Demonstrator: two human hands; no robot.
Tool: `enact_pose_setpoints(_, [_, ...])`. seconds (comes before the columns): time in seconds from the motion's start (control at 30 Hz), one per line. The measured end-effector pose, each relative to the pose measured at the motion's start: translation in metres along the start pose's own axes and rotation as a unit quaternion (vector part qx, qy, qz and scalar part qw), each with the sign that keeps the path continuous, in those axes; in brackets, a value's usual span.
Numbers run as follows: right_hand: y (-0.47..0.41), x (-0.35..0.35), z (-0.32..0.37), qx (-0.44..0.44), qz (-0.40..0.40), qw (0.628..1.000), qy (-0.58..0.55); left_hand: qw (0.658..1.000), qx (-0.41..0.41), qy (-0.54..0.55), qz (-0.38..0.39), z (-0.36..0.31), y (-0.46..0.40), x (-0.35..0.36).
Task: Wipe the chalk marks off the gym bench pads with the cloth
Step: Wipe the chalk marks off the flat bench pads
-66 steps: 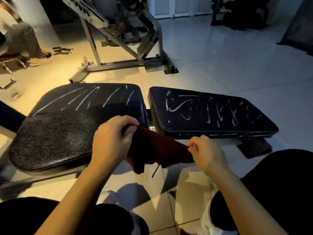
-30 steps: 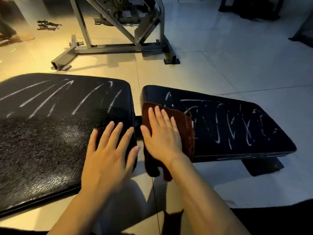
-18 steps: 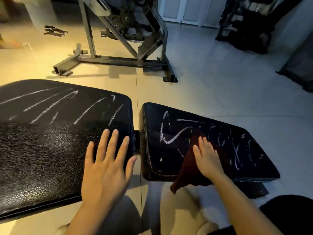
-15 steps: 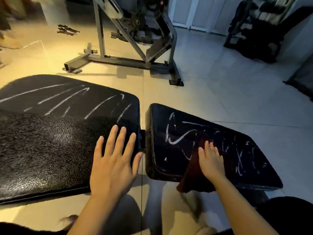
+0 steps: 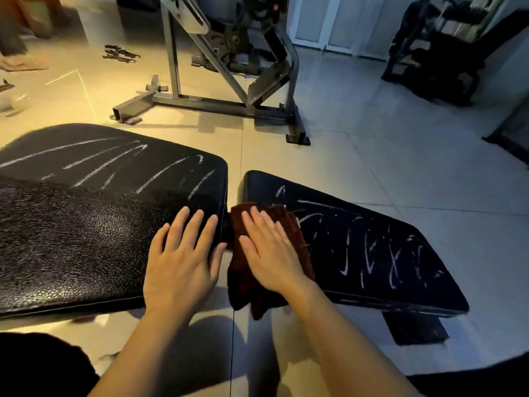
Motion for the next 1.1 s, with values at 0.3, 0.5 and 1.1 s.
enact_pose_setpoints(0.3, [0.059, -0.01, -0.111, 0.246, -0.014, 0.969, -0.007, 0.999, 0.033, 0.0, -0.036, 0.002, 0.003, 0.004])
enact_pose_setpoints(0.5, [0.014, 0.005, -0.016, 0.077, -0.015, 0.997, -0.001, 0.998, 0.034, -0.016, -0.044, -0.002, 0.005, 0.005])
enact_pose_setpoints(1.1, [0.054, -0.005, -0.095, 0.259, -0.021, 0.966, 0.01, 0.986, 0.023, -0.059, 0.157, -0.002, -0.003, 0.006])
Point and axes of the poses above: each hand's wrist, its own y-axis away from the middle knuckle, its own x-axis out of the palm, z = x × y, the point moved 1 cm from there along -y, towards the middle knuckle, and after that the axes turned 5 degrees about -x, right-handed, at the moved point
